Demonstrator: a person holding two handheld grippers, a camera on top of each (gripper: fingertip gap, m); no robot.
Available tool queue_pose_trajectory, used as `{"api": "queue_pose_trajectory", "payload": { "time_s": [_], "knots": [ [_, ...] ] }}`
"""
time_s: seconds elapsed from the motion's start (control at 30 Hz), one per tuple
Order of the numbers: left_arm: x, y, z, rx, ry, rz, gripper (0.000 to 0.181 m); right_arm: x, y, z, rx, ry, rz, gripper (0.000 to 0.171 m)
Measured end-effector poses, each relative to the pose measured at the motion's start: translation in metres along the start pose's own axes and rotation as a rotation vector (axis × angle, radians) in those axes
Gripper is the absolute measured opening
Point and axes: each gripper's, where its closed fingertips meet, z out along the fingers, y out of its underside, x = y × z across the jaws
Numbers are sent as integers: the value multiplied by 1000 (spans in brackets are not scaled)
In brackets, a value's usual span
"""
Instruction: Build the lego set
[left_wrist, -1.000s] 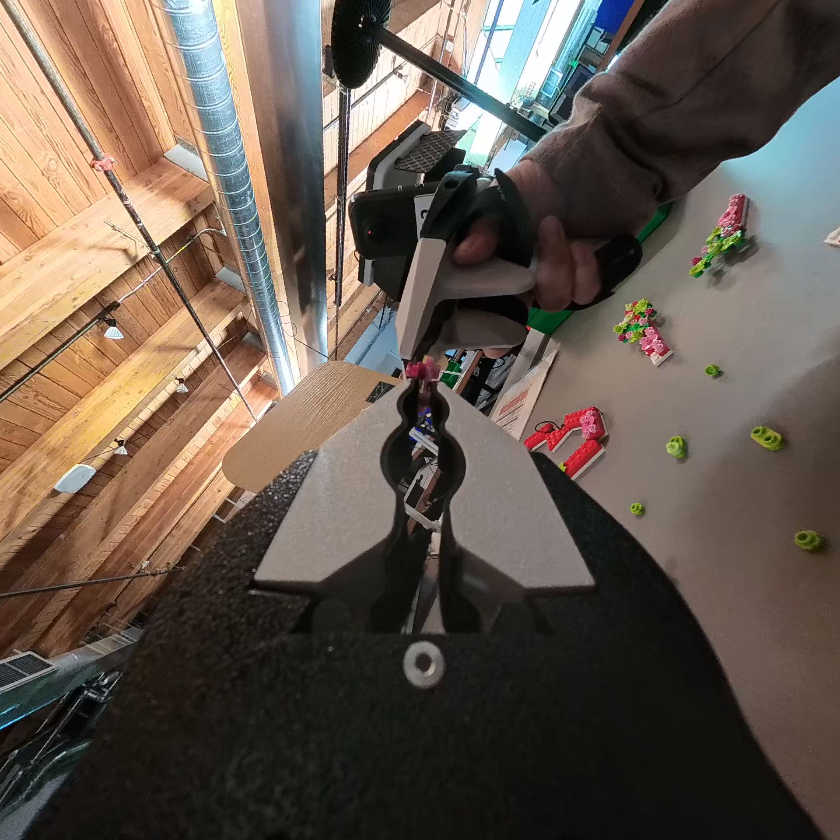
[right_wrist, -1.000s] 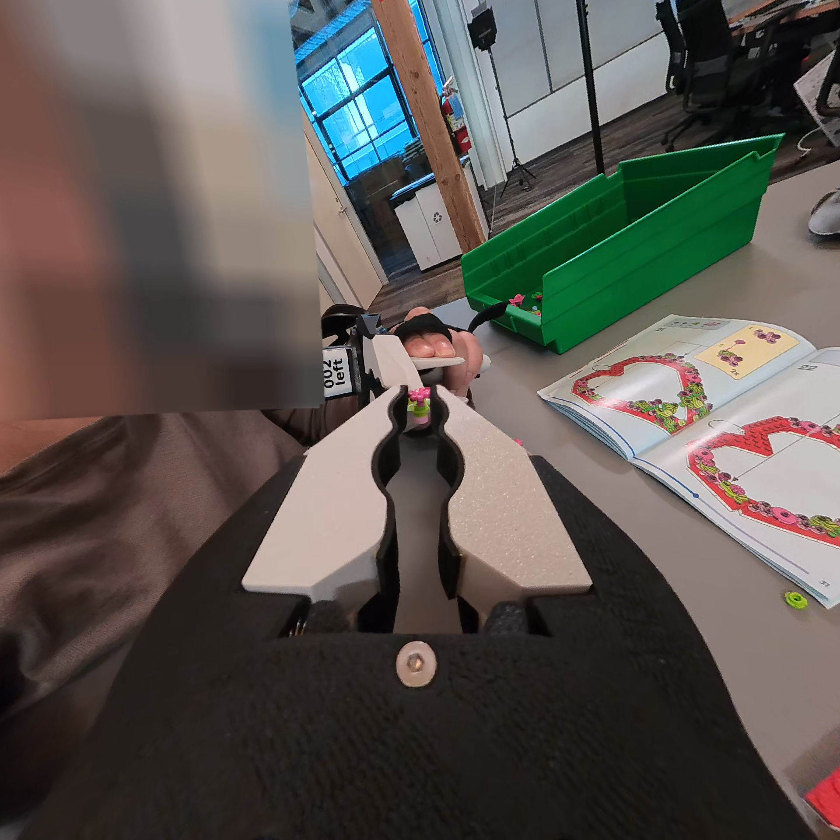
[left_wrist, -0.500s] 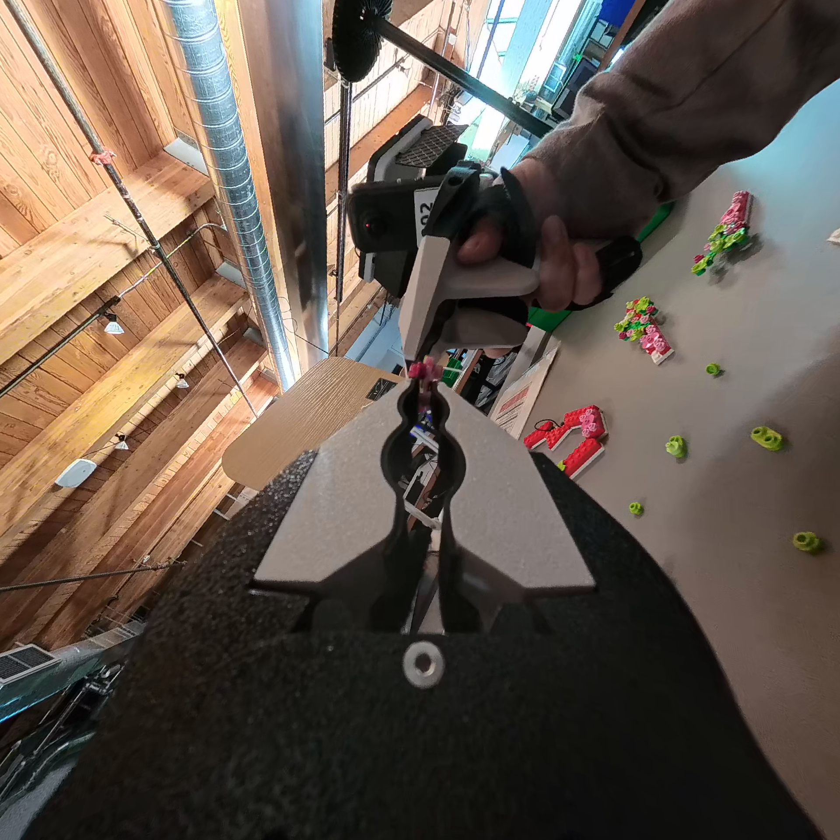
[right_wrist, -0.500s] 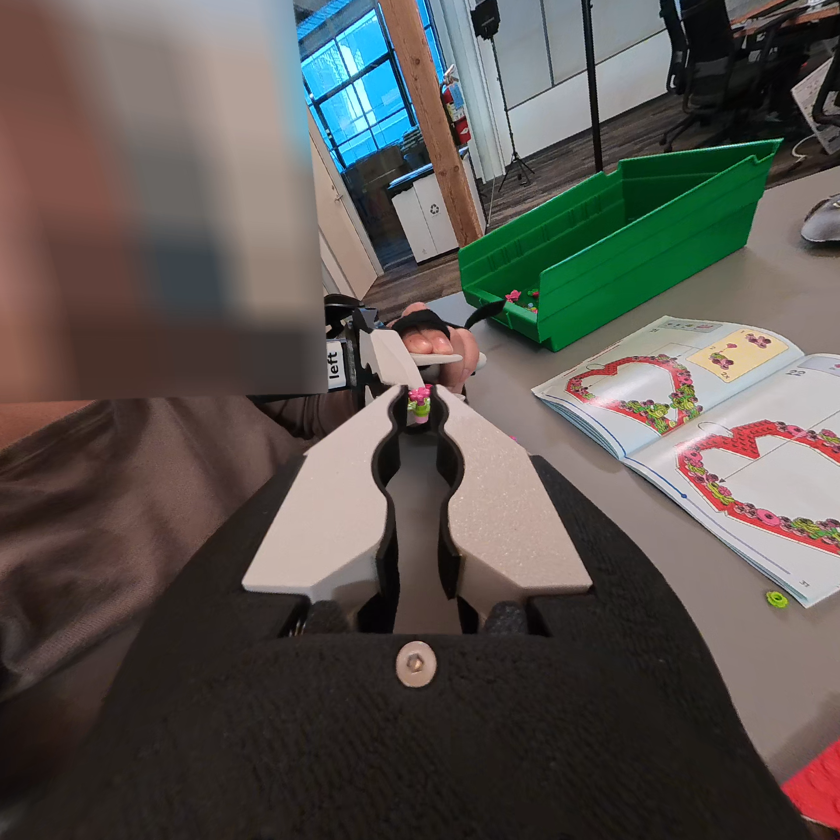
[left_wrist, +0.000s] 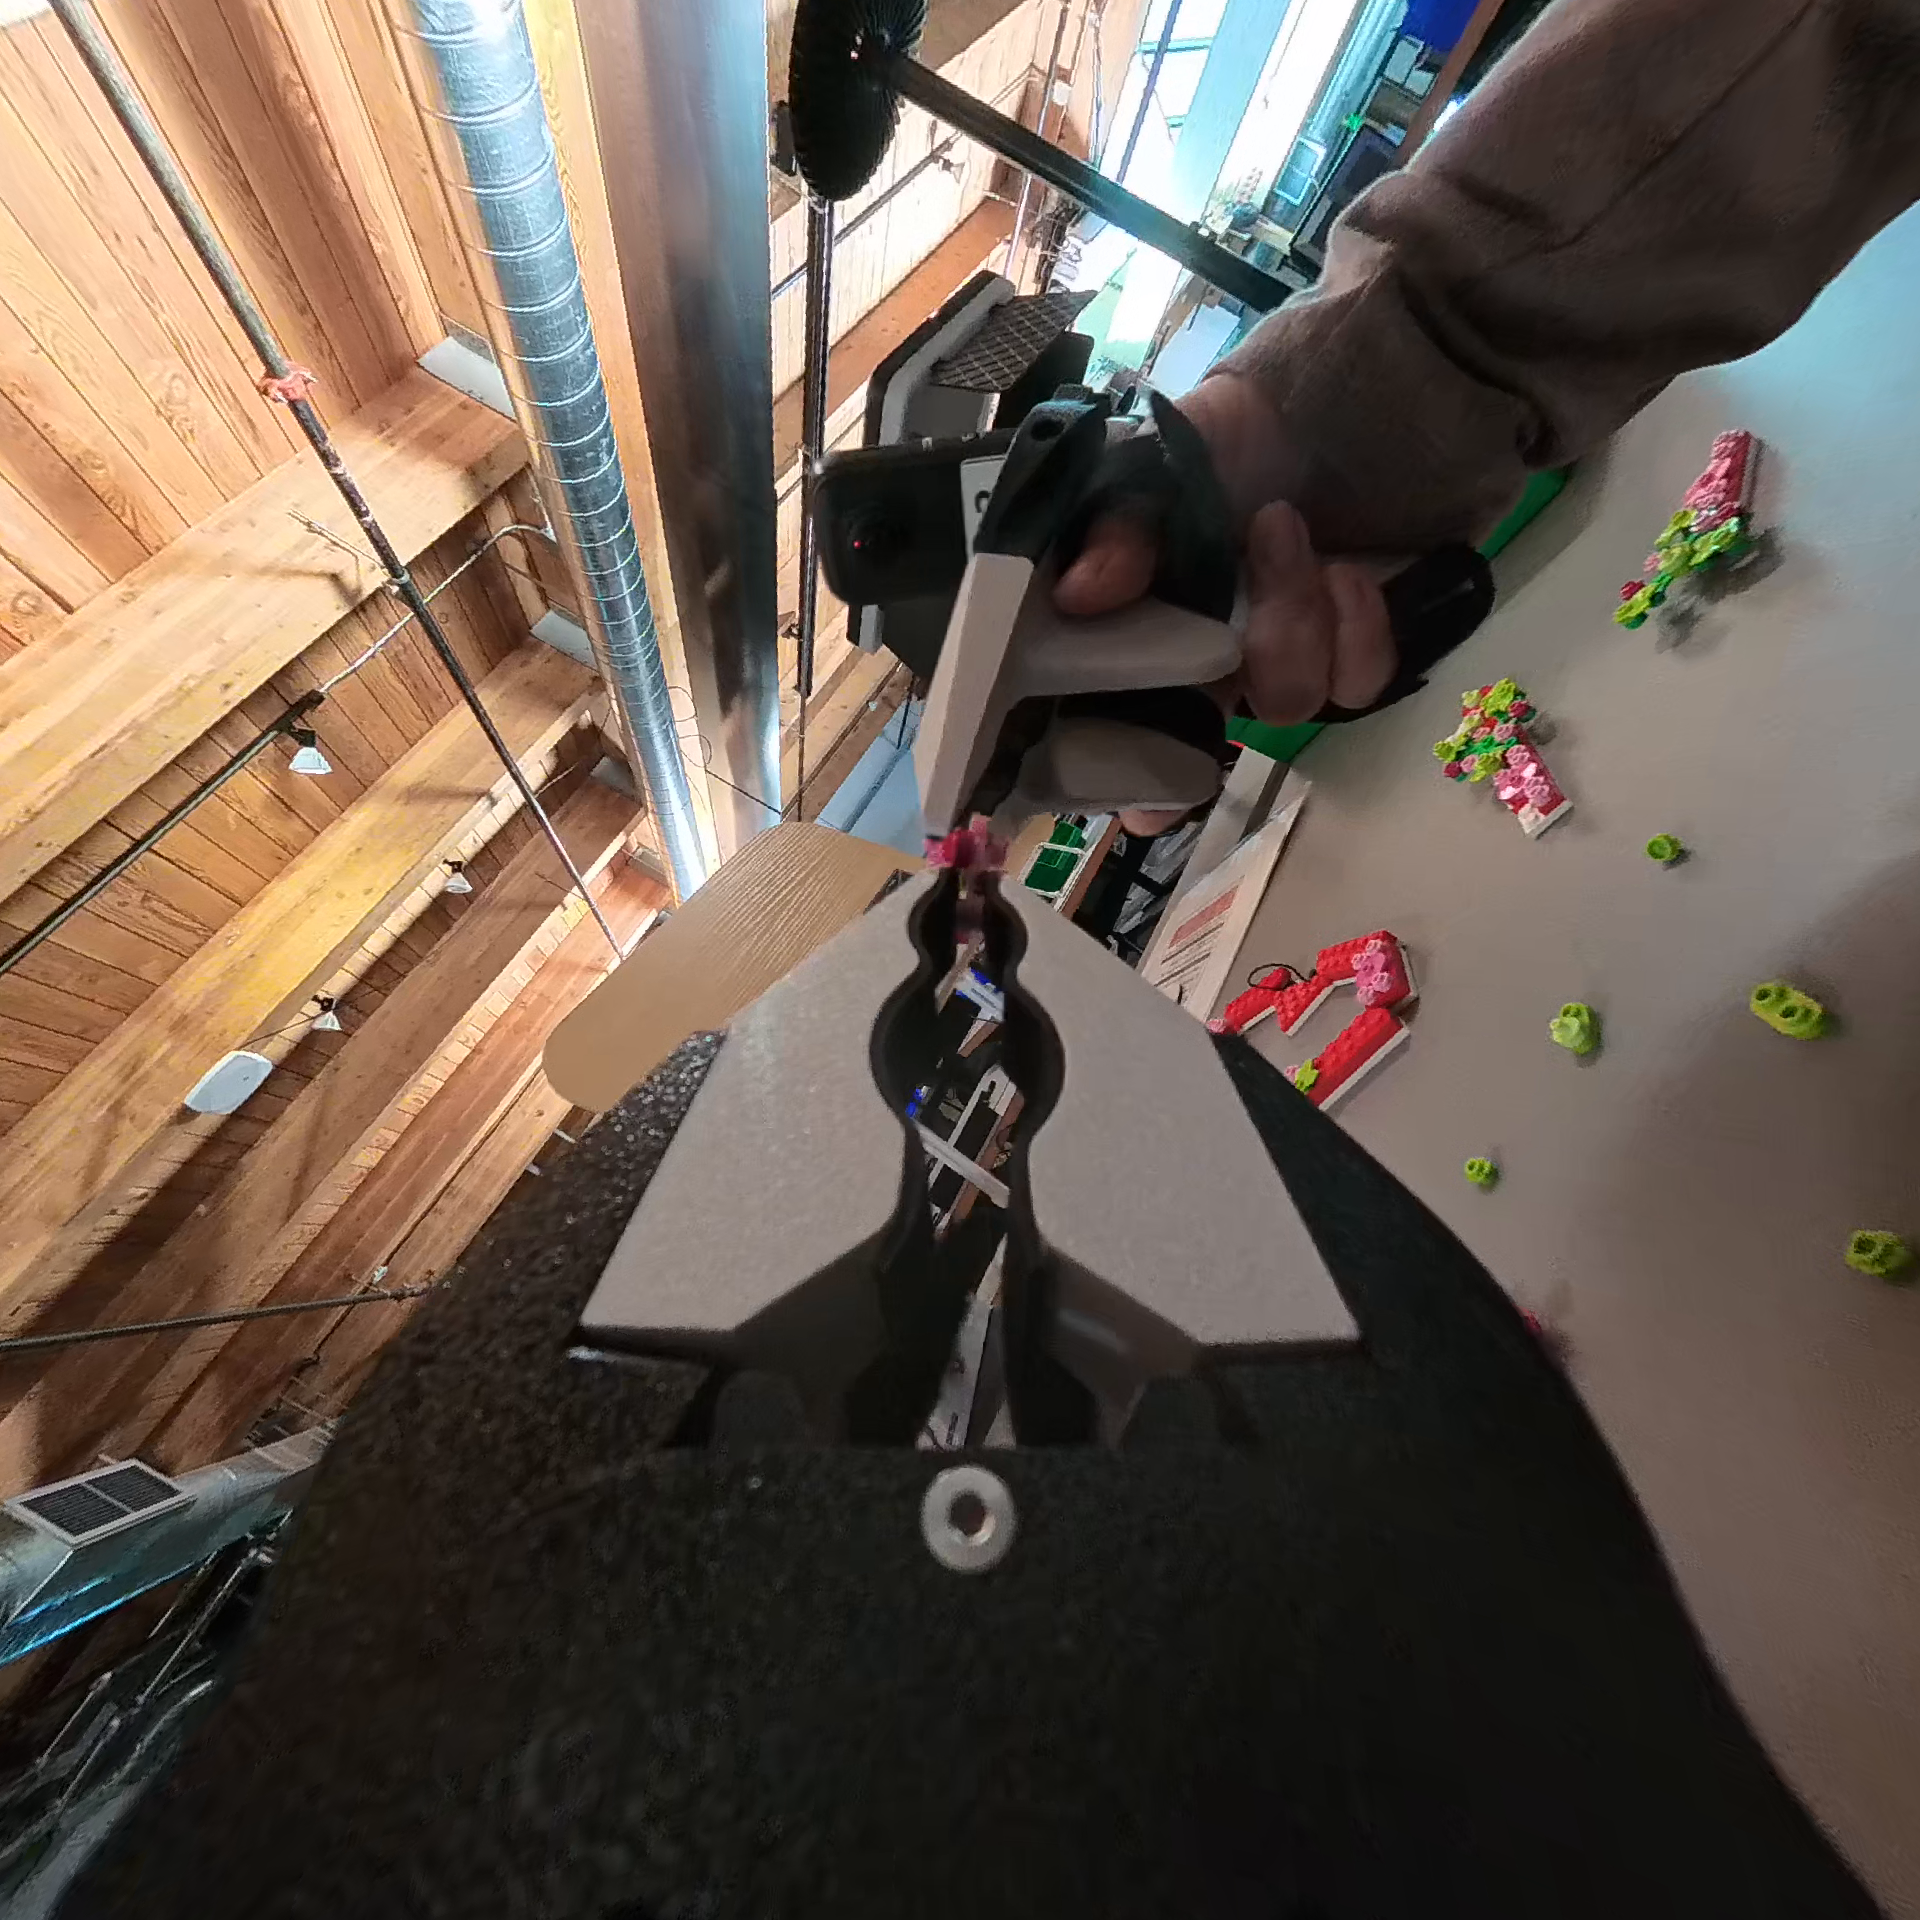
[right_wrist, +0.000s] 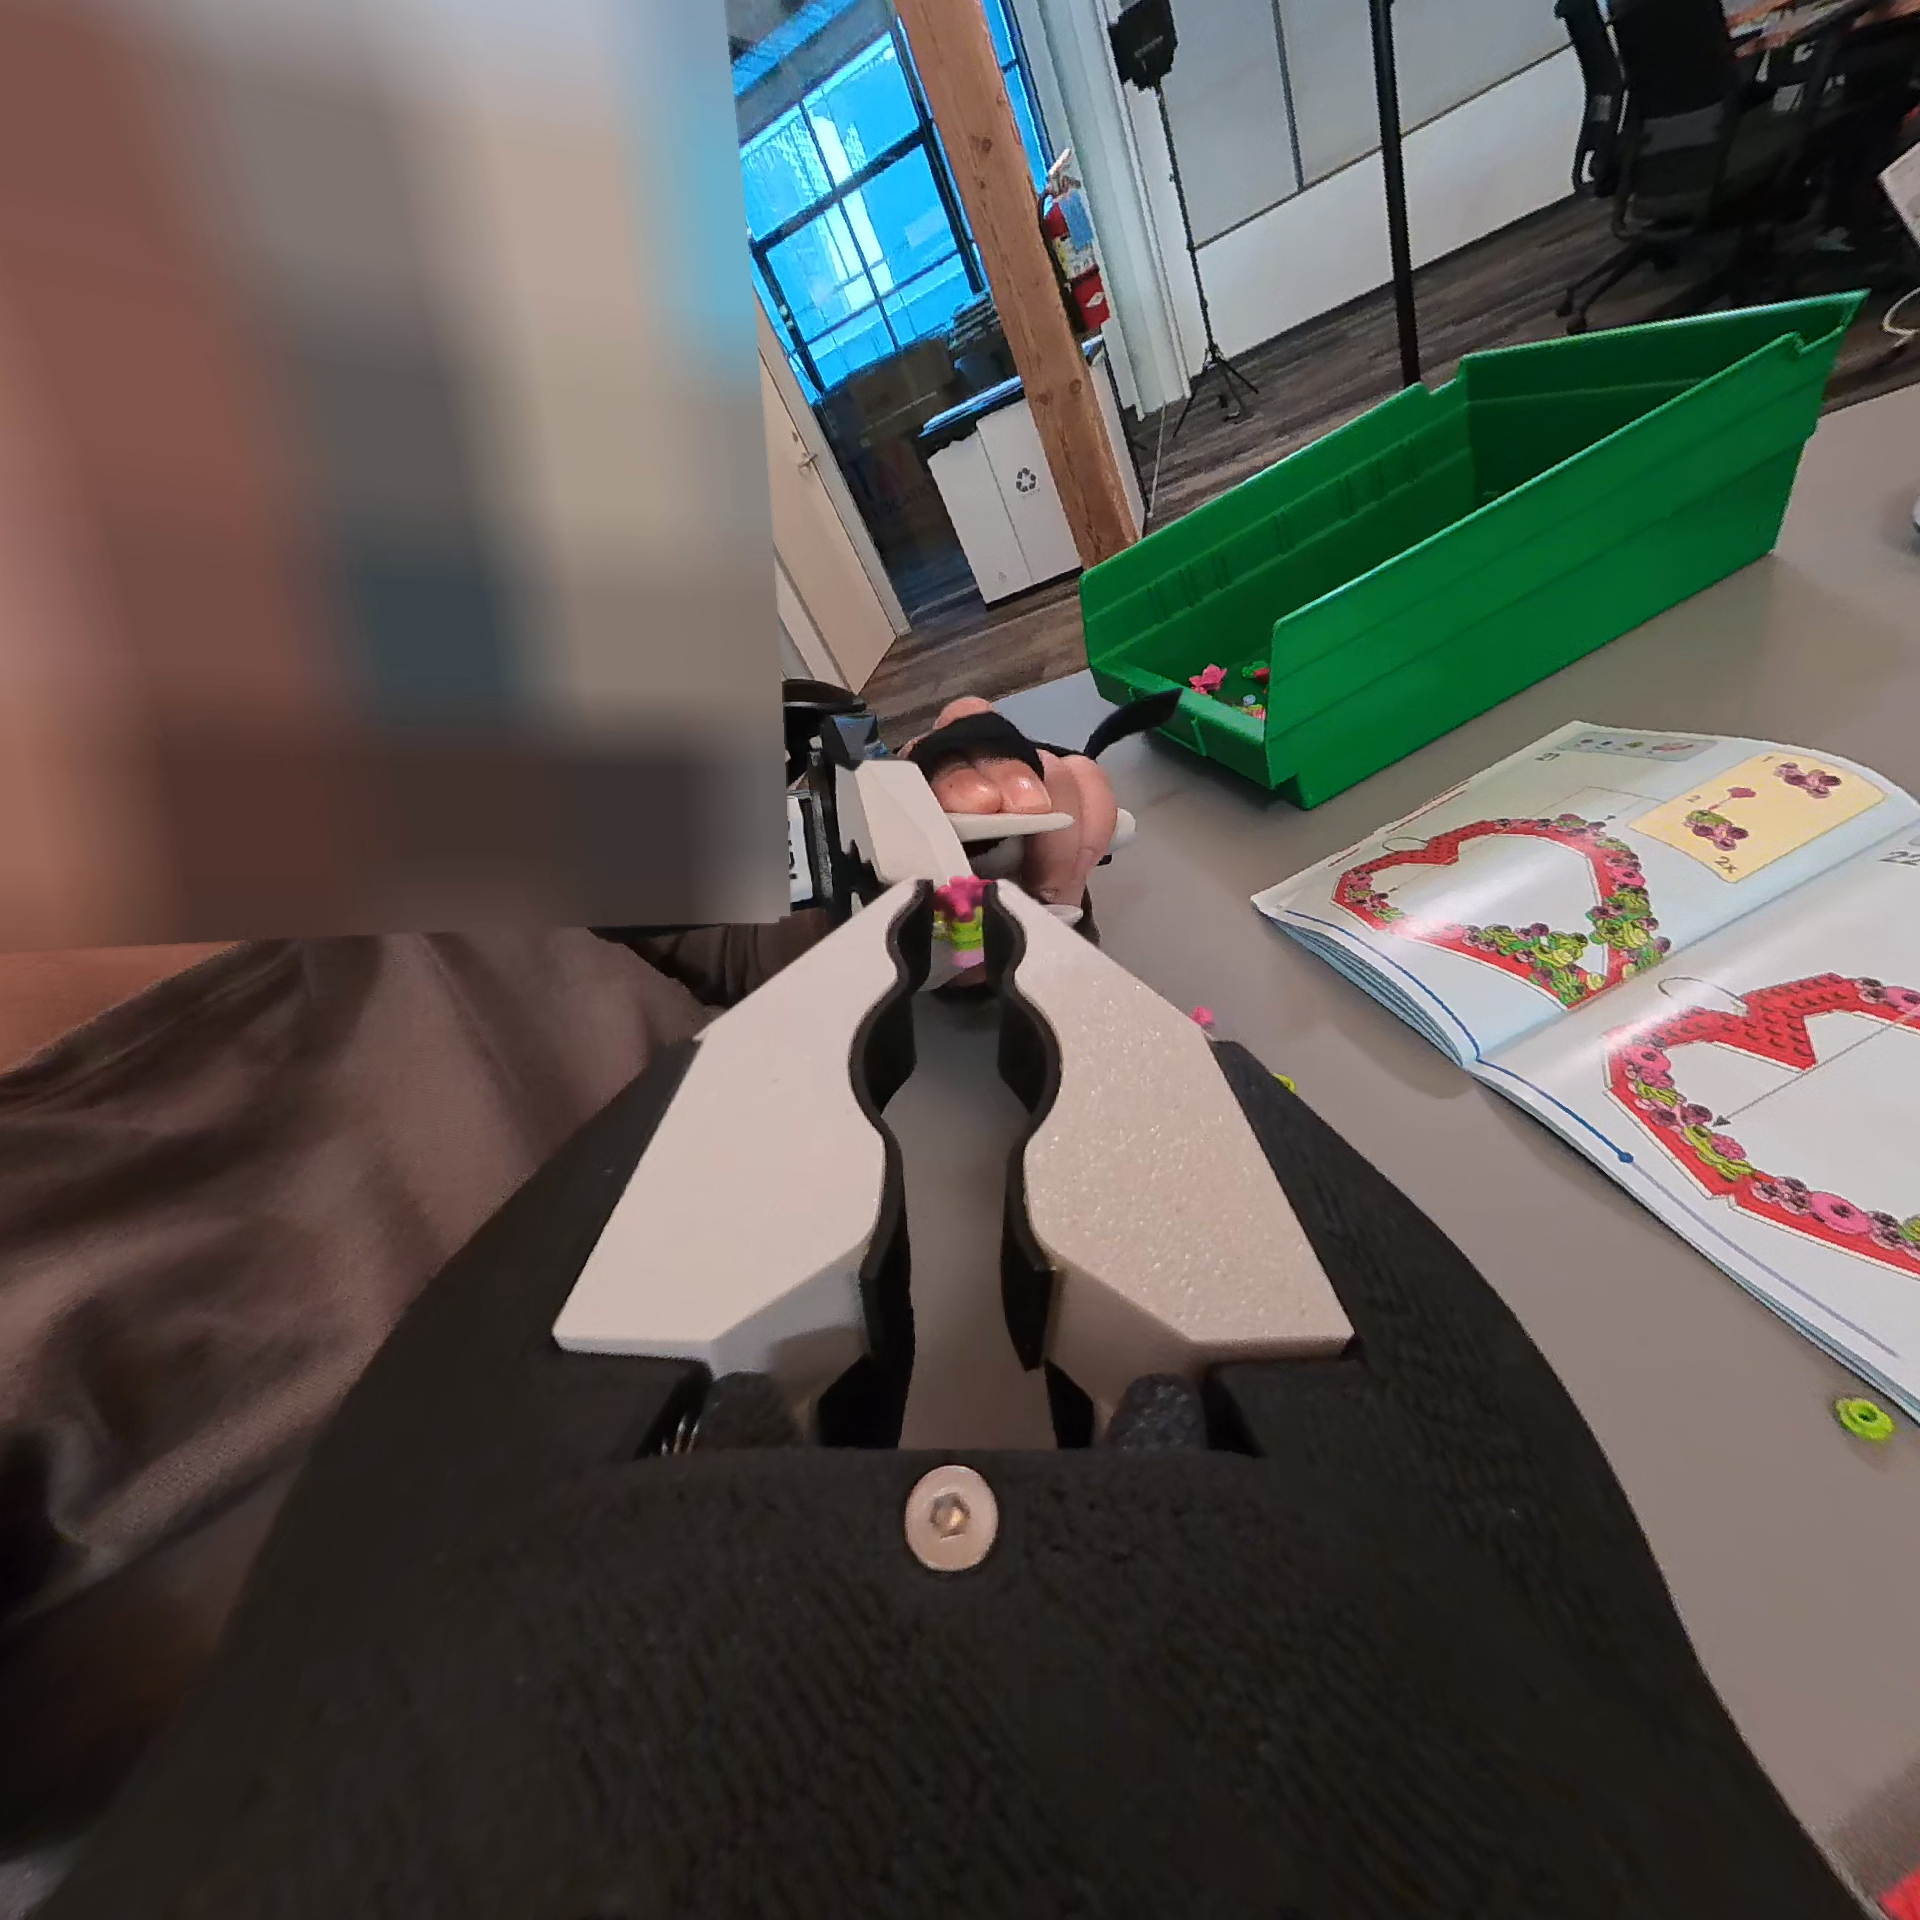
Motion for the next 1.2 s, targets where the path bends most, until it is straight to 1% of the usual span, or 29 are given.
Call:
{"api": "queue_pose_trajectory", "payload": {
  "time_s": [0.27, 0.77, 0.83, 0.9, 0.93, 1.0, 1.07, 1.1, 1.17, 1.2],
  "knots": [
    [1, -2, 0, 4, -5, 29, 1, -2, -1, -1, 6, -7, -6, 8],
    [-1, 0, -1, -3, -18, 51, 1, -1, -4, -6, 80, -56, 114, 7],
    [1, 3, 0, -14, -6, 63, 1, 2, -5, -9, 88, -38, 105, 7],
    [7, 10, 1, -44, 20, 101, 2, 10, -5, -15, 83, 27, 81, 7],
    [10, 14, 2, -64, 33, 133, 1, 18, -1, -20, 54, 90, 61, 7],
    [18, 24, 3, -105, 68, 207, 1, 40, 20, -30, -82, 253, 3, 8],
    [23, 34, 4, -141, 95, 262, 1, 62, 54, -45, -301, 413, -65, 8],
    [26, 38, 4, -160, 111, 274, 1, 70, 72, -52, -415, 467, -104, 8],
    [27, 43, 5, -173, 124, 269, 1, 74, 104, -57, -598, 497, -144, 8],
    [28, 43, 5, -175, 127, 262, 1, 72, 117, -56, -654, 479, -160, 8]
  ]
}}
